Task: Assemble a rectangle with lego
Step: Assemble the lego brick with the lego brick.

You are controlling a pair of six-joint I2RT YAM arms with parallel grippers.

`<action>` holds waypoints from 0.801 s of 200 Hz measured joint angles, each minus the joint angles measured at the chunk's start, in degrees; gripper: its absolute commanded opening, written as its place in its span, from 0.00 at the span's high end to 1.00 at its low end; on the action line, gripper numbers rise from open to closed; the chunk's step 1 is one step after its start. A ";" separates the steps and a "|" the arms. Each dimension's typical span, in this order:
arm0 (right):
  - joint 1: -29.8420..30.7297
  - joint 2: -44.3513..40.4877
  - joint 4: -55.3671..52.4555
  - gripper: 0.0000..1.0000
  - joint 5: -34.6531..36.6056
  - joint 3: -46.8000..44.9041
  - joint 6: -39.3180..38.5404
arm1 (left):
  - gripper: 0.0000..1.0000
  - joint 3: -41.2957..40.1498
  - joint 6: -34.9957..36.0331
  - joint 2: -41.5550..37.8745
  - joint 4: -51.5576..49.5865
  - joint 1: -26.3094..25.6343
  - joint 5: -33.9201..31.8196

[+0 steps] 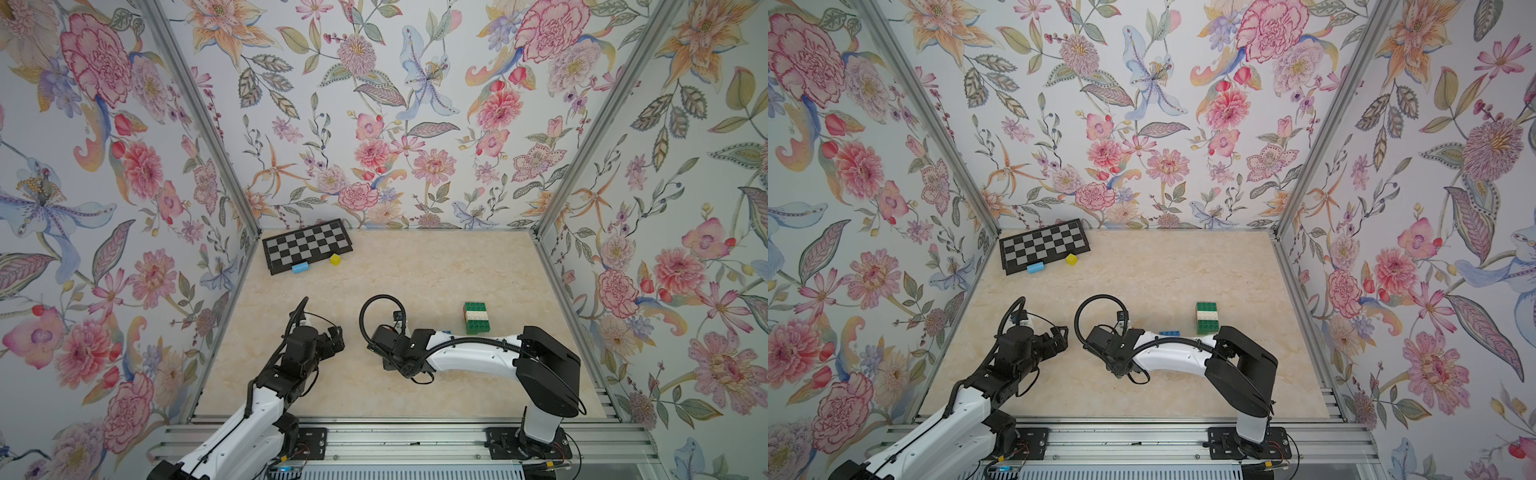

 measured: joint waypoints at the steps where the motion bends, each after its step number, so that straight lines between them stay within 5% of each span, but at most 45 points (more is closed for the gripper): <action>1: 0.00 0.00 0.02 0.53 0.00 0.00 0.00 | 0.01 0.00 0.00 0.00 0.00 0.00 0.00; 160: -0.52 1.16 1.40 0.59 -0.55 0.07 0.00 | 0.01 0.00 -0.02 0.02 0.00 0.00 -0.02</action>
